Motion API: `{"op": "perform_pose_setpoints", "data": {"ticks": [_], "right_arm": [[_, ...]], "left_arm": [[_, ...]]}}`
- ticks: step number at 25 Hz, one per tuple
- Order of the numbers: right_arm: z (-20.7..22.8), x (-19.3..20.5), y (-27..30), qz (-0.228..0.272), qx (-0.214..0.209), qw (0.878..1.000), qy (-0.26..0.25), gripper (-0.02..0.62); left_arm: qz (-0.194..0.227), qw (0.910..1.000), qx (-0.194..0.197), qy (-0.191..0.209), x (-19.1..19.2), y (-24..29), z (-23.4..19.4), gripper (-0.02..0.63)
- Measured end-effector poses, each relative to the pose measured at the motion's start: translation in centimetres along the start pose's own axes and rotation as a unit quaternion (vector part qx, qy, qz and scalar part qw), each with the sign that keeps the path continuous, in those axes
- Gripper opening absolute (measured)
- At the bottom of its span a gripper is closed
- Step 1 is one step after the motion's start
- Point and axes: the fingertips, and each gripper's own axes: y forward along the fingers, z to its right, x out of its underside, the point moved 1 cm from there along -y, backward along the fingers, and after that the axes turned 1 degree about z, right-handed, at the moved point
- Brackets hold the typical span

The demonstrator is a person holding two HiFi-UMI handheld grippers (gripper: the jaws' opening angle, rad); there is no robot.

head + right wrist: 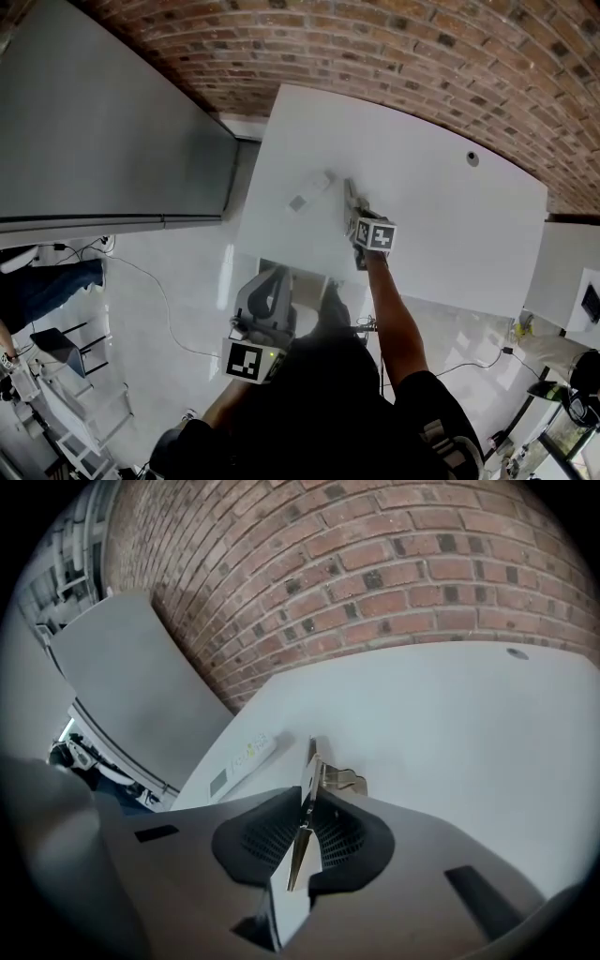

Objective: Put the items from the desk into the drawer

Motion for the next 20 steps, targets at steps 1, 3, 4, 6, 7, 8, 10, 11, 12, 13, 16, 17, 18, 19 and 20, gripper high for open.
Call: {"op": "perform_pose_setpoints", "data": {"ticks": [1, 3, 4, 6, 7, 8, 10, 11, 12, 13, 16, 17, 18, 19, 20], "right_arm": [[0.0, 0.2, -0.2, 0.0, 0.002, 1.0, -0.003, 0.032], [-0.1, 0.5, -0.9, 0.002, 0.005, 1.0, -0.01, 0.031], [-0.2, 0.6, -1.2, 0.003, 0.007, 1.0, -0.016, 0.031], [-0.5, 0.8, -2.1, 0.004, 0.008, 0.999, -0.03, 0.029], [-0.7, 1.0, -2.5, 0.005, 0.008, 0.999, -0.037, 0.029], [-0.9, 1.1, -3.0, 0.005, 0.008, 0.999, -0.044, 0.028], [-1.4, 1.4, -4.0, 0.008, 0.007, 0.998, -0.058, 0.028], [-1.6, 1.7, -4.5, 0.009, 0.007, 0.998, -0.065, 0.028], [-2.0, 2.0, -5.1, 0.011, 0.008, 0.997, -0.073, 0.027], [-2.3, 2.3, -5.7, 0.012, 0.009, 0.997, -0.082, 0.026], [-3.7, 3.2, -7.7, 0.015, 0.012, 0.994, -0.109, 0.026], [-4.3, 3.5, -8.3, 0.016, 0.013, 0.993, -0.116, 0.026], [-4.8, 3.9, -8.9, 0.018, 0.014, 0.992, -0.121, 0.026], [-5.4, 4.3, -9.6, 0.02, 0.014, 0.992, -0.125, 0.026], [-6.0, 4.7, -10.2, 0.022, 0.013, 0.991, -0.128, 0.026]], "left_arm": [[0.001, 1.0, 0.0, 0.0, 0.0, -0.2, 0.0, 0.014], [0.003, 1.0, 0.0, -0.001, -0.1, -0.6, 0.0, 0.014], [0.005, 1.0, -0.001, -0.001, -0.2, -0.8, -0.1, 0.014], [0.012, 0.9999, -0.001, 0.0, -0.4, -1.2, -0.2, 0.014], [0.018, 0.9998, 0.0, 0.001, -0.4, -1.4, -0.3, 0.014], [0.023, 0.9997, 0.001, 0.0, -0.5, -1.6, -0.4, 0.014], [0.032, 0.9995, 0.006, 0.0, -0.4, -2.1, -0.5, 0.014], [0.034, 0.9994, 0.008, 0.0, -0.4, -2.5, -0.5, 0.014], [0.037, 0.9993, 0.01, 0.0, -0.4, -2.8, -0.6, 0.014], [0.043, 0.999, 0.012, -0.001, -0.5, -3.2, -0.7, 0.014], [0.073, 0.997, 0.022, -0.004, -1.2, -4.2, -1.2, 0.014], [0.071, 0.9972, 0.024, -0.006, -1.1, -4.5, -1.4, 0.014], [0.058, 0.998, 0.026, -0.009, -0.6, -5.0, -1.6, 0.014], [0.044, 0.9986, 0.027, -0.011, -0.2, -5.4, -1.8, 0.014], [0.034, 0.9989, 0.029, -0.012, 0.2, -5.9, -2.0, 0.014]]}}
